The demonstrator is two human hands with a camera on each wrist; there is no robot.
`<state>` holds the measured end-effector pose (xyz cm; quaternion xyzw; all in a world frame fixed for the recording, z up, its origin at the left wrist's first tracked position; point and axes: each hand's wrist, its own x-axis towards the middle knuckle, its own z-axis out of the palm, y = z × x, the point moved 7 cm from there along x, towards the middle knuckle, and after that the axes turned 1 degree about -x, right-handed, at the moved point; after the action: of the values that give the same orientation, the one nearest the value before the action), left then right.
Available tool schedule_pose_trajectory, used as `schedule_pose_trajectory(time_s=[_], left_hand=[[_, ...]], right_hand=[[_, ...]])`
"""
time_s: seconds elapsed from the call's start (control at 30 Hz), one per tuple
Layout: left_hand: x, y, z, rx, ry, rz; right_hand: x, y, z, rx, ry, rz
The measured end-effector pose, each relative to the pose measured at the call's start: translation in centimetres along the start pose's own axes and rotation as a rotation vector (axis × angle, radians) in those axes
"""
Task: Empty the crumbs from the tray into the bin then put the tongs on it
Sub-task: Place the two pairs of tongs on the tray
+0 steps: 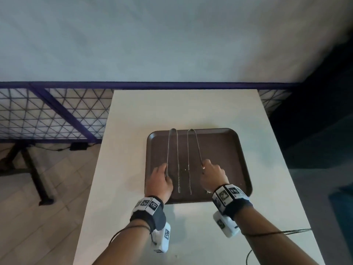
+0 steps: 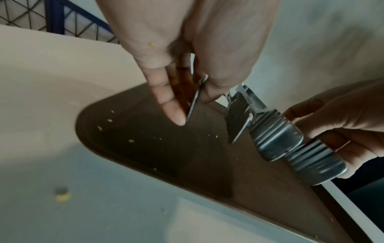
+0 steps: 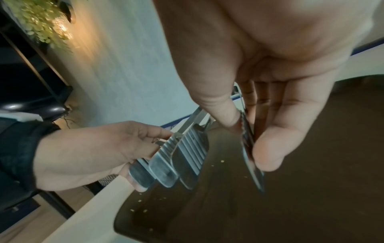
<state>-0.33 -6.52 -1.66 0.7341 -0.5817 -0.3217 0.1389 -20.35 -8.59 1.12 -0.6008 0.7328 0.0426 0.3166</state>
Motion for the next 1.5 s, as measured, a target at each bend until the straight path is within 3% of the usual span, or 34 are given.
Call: schedule_pose_trajectory(time_s=[0.43, 1.5], left_hand=[[1.2, 1.7, 5.5, 0.132, -0.062, -0.159], [1.5, 1.8, 6.5, 0.172, -0.087, -0.165]], right_hand=[[4.1, 6.5, -0.1, -0.048, -0.086, 0.068], [4.6, 6.6, 0.7, -0.008, -0.074, 0.018]])
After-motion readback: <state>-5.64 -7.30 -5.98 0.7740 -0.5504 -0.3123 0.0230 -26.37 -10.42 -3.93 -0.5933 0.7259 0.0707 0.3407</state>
